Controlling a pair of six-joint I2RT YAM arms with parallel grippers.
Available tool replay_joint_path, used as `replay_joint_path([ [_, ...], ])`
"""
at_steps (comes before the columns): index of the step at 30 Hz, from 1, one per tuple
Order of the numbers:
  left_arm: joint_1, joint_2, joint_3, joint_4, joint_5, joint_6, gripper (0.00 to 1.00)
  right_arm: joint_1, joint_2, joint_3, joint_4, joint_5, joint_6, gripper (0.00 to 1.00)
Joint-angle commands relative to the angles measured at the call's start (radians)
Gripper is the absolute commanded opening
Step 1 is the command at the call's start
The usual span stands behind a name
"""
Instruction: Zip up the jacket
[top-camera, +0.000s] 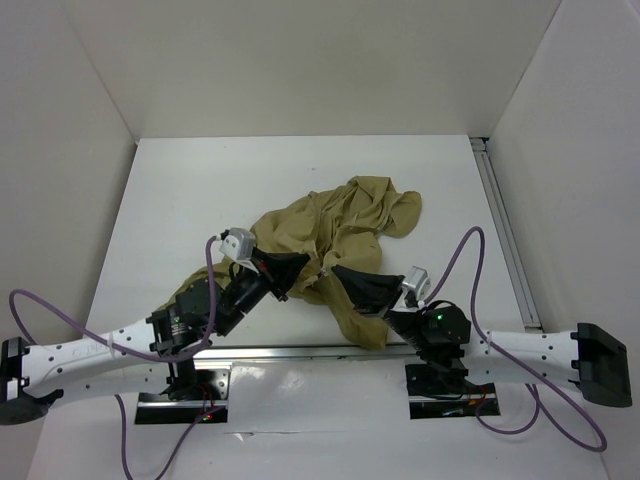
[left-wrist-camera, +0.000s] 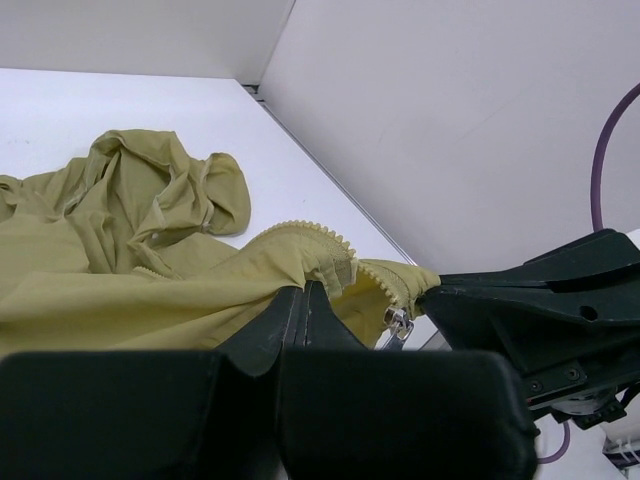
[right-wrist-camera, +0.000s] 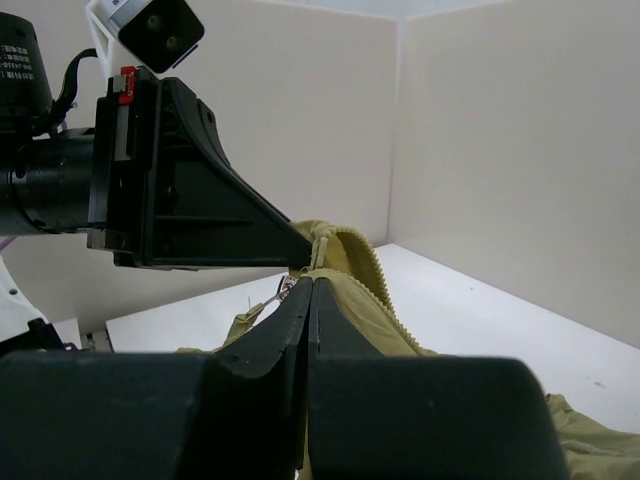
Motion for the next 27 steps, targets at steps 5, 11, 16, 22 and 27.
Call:
replay_joint_path([
  [5, -0.004, 0.0, -0.01, 0.091, 0.022, -0.014, 0.0, -0.006, -0.003, 0.046, 0.048, 0.016, -0.012, 0.0],
  [11, -0.004, 0.0, -0.01, 0.091, 0.031, -0.023, 0.0, -0.006, 0.006, 0.046, 0.059, 0.025, -0.022, 0.0],
  [16, -0.004, 0.0, -0.01, 0.091, 0.031, -0.023, 0.0, -0.006, 0.015, 0.055, 0.05, 0.044, -0.04, 0.0],
  [22, -0.004, 0.018, -0.01, 0.111, 0.051, -0.023, 0.0, -0.006, 0.024, 0.074, 0.05, 0.053, -0.049, 0.0],
  [27, -0.004, 0.027, -0.01, 0.111, 0.06, -0.023, 0.0, -0.006, 0.044, 0.083, 0.059, 0.053, -0.049, 0.0],
])
